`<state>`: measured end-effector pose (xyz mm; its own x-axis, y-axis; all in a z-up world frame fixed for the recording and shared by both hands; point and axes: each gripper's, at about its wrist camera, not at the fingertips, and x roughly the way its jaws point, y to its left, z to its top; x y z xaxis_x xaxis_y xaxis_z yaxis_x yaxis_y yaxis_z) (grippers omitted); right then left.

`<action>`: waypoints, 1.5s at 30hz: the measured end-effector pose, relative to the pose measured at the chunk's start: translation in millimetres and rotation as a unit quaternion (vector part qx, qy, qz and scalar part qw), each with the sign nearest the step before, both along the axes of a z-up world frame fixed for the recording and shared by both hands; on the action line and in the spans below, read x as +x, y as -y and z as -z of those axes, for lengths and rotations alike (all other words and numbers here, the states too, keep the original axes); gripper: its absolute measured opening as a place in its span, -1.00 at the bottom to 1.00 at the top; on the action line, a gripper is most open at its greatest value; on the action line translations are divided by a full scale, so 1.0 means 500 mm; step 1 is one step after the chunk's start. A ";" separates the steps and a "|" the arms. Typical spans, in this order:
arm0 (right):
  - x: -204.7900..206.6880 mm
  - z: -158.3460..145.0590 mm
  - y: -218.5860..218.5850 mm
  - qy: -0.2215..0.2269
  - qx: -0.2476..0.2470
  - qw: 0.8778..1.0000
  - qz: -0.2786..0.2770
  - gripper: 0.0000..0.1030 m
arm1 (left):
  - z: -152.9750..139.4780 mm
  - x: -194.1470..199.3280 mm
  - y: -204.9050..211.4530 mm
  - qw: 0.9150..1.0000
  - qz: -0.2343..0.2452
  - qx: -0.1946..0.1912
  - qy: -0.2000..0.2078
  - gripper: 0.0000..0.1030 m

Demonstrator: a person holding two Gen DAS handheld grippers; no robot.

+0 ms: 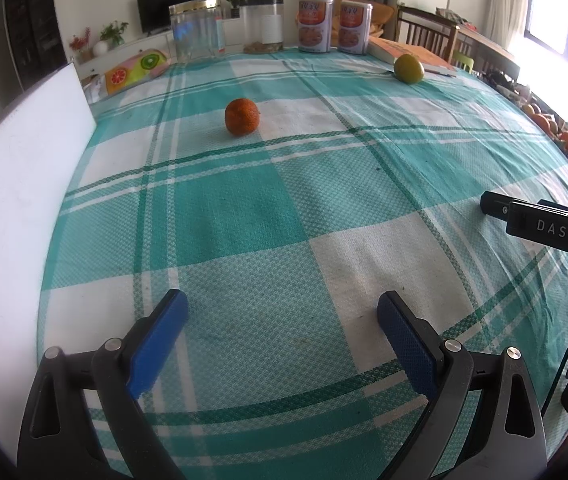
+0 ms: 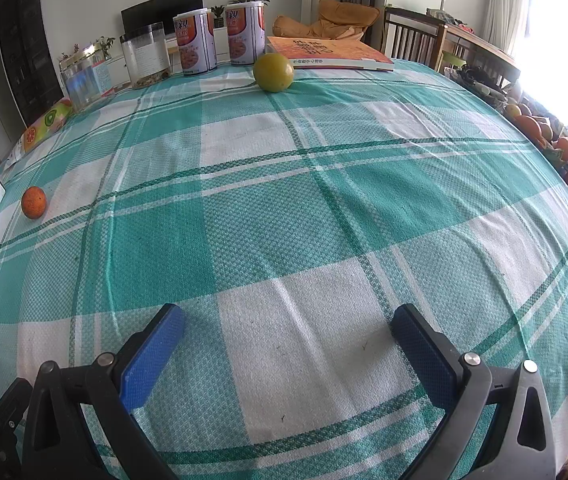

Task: Organize fruits
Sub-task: 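Move both tools back over the table toward the last tangerine and lime, then grasp the tangerine with the left tool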

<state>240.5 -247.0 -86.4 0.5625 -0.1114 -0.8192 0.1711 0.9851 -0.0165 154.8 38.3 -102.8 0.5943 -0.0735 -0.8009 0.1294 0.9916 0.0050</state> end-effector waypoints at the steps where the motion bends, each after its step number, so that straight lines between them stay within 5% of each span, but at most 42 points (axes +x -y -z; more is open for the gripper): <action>1: 0.000 0.000 0.000 0.000 0.000 1.000 0.000 1.00 | 0.000 0.000 0.000 1.000 0.000 0.000 0.000 0.88; 22: 0.000 0.000 0.001 0.000 0.000 1.000 0.000 1.00 | -0.001 0.005 -0.002 1.000 -0.010 -0.003 -0.011 0.93; 26: 0.000 0.000 0.000 0.000 0.000 1.000 0.000 1.00 | -0.044 0.034 -0.037 0.994 -0.082 -0.072 0.005 0.91; 30: 0.001 0.000 -0.003 0.000 0.000 1.000 0.000 1.00 | -0.057 0.124 -0.083 0.975 -0.156 -0.156 0.017 0.91; 37: 0.000 0.000 0.000 0.000 0.000 1.000 0.000 1.00 | -0.019 0.267 -0.047 0.993 -0.110 -0.049 0.014 0.87; 39: 0.000 0.000 0.000 0.000 0.000 1.000 0.000 1.00 | -0.024 0.272 -0.048 0.993 -0.105 -0.041 0.029 0.50; 40: 0.000 0.000 0.000 0.000 0.000 1.000 0.000 1.00 | -0.020 0.277 -0.049 0.994 -0.099 -0.040 0.023 -0.25; 41: 0.000 0.000 0.000 0.000 0.000 1.000 0.000 1.00 | -0.013 0.280 -0.049 0.995 -0.090 -0.043 0.007 -0.46; 45: 0.000 -0.001 -0.001 0.000 0.000 1.000 0.000 1.00 | -0.026 0.229 -0.044 0.996 -0.077 -0.037 0.009 -0.46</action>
<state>240.6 -246.6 -86.1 0.5622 -0.1118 -0.8194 0.1715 0.9850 -0.0167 269.4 60.2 -89.8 0.6172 -0.0382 -0.7859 -0.0236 0.9975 -0.0670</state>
